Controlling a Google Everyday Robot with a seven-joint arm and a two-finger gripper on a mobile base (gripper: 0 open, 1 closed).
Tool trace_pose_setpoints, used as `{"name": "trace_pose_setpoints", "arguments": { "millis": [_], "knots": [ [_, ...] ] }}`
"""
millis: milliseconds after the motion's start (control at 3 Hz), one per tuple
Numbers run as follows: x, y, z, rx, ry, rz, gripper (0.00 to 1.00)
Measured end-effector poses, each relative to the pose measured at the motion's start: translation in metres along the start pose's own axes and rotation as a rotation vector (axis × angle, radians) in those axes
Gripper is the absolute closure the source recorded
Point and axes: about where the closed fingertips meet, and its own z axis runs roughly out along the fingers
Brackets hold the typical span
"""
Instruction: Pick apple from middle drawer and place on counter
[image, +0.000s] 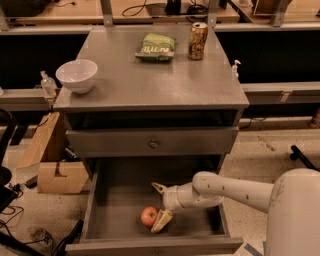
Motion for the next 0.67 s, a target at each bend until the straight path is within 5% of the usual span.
{"name": "trace_pose_setpoints", "arguments": {
  "millis": [667],
  "knots": [
    [0.0173, 0.0218, 0.016, -0.076, 0.06, 0.006, 0.41]
  ]
}}
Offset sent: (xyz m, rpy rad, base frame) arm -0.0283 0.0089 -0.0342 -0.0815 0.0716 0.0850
